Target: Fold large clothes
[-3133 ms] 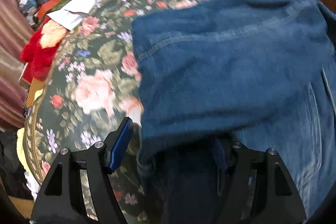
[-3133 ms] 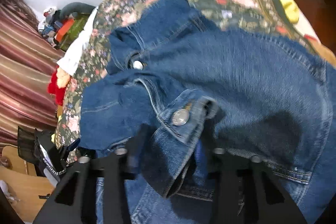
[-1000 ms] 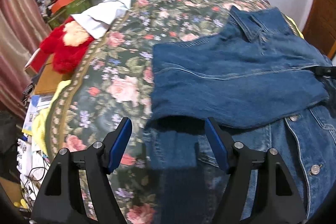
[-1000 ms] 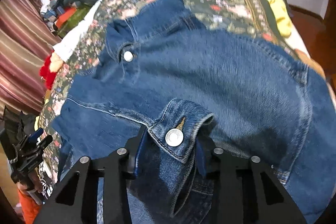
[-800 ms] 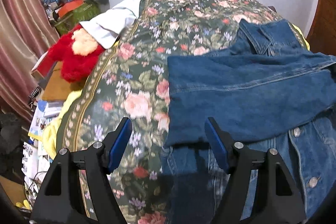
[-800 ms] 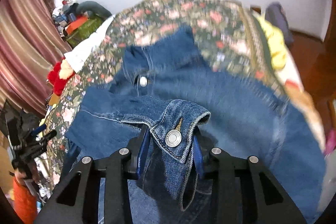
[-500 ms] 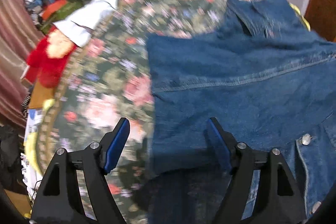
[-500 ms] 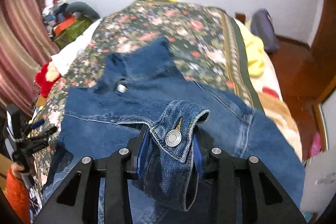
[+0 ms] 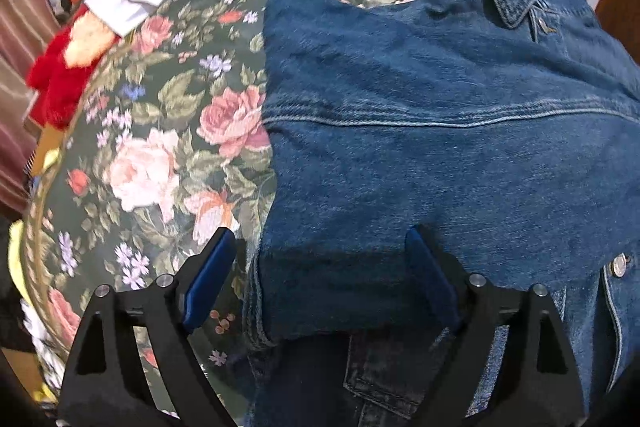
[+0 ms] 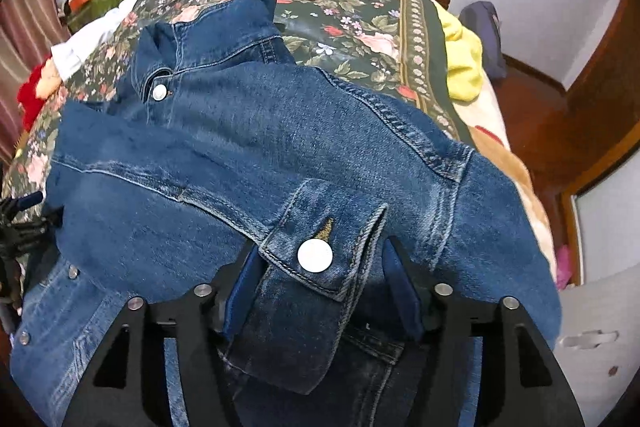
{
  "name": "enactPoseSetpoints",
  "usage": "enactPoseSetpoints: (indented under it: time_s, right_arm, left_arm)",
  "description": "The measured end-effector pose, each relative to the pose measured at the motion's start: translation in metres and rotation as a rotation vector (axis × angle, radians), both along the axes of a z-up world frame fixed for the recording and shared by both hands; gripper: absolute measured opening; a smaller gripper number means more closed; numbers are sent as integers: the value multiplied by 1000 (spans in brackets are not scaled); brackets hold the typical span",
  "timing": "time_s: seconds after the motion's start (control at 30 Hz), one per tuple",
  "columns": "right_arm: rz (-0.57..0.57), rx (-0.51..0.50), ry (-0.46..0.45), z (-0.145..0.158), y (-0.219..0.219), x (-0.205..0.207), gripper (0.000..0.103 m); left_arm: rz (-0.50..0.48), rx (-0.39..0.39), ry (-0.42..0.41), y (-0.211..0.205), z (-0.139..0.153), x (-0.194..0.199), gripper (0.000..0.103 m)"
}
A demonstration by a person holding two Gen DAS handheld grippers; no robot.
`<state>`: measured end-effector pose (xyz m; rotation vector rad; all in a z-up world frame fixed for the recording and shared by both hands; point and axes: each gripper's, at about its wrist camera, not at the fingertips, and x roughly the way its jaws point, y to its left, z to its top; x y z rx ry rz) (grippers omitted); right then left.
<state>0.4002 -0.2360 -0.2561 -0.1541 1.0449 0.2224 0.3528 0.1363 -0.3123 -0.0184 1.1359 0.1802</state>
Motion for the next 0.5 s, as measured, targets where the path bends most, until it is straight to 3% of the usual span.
enactPoseSetpoints:
  time_s: [0.1,0.17,0.23,0.33,0.5]
  right_arm:
    - [7,-4,-5,5,-2,-5,63]
    - [14,-4,-4,9,-2,-12,70]
    - [8,-39,-29,16,-4,-21,79]
    - [-17,-109,-81,27,-15,-35,80]
    - [-101,-1,-74,48,-62,-54,80]
  left_arm:
    - [6,-2,2,1,-2,-2,91]
    - [-7,17,3,-2,-2,-3,91]
    - [-18,40,5,-4,-2,-3,91]
    - [-19,71,11,-6,1,-6,91]
    - [-46,152,-31,-17,27,-16,89]
